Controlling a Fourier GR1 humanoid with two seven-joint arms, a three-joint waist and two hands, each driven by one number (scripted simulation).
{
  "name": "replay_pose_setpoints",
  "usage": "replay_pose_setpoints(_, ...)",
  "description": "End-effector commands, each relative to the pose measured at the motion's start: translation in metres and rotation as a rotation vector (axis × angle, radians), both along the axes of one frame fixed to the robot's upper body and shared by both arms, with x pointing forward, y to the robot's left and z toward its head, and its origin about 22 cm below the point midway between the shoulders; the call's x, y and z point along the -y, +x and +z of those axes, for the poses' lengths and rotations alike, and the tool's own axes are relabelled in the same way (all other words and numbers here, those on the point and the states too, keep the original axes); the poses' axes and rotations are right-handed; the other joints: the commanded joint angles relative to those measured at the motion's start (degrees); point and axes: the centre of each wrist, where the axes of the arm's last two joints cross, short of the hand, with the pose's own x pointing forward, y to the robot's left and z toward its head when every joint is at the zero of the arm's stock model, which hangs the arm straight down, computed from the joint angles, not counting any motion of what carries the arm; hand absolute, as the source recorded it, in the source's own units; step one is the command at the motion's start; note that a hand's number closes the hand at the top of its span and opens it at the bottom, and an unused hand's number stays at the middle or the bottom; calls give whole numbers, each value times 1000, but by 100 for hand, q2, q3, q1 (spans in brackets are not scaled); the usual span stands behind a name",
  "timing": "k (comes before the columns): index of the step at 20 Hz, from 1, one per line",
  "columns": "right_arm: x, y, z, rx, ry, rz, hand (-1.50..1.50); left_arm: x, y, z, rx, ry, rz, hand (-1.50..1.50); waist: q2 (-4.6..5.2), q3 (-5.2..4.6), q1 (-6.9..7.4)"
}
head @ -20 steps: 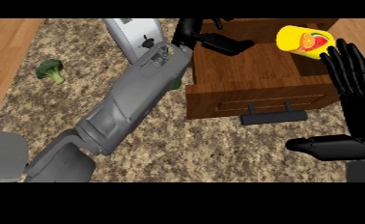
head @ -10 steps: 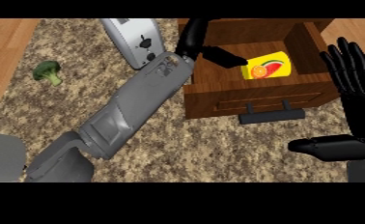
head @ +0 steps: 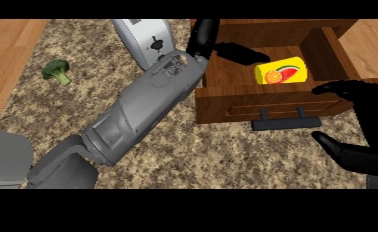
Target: Pick up the cup, place it into the drawer and close the drawer
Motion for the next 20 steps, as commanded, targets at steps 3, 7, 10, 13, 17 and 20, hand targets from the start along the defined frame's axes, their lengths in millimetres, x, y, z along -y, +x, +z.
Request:
replay_pose_setpoints(3,12,-8,17,13,-248,27,150,-2,1,15,-2,-82,-11,-150,-58,-4,290)
replay_pose_setpoints(7,5,-15,24,-24,-329,28,150,-26,8,29,-24,-144,8,-150,-80,-7,371)
replay_pose_setpoints(10,-10,-34,6,0,-409,-12,150,-39,7,34,-26,-140,43,-150,-104,-4,393)
replay_pose_setpoints(13,-7,-26,-1,-31,-453,-51,150,-84,9,18,-42,-146,58,-150,-97,-5,456)
replay_pose_setpoints(17,-25,-14,-6,-54,-495,-112,150,-108,-4,25,-28,-168,80,-150,-100,-5,512)
replay_pose_setpoints(20,-39,-8,-12,-14,-565,-118,150,-115,-7,15,-48,-198,97,-150,-68,-3,394)
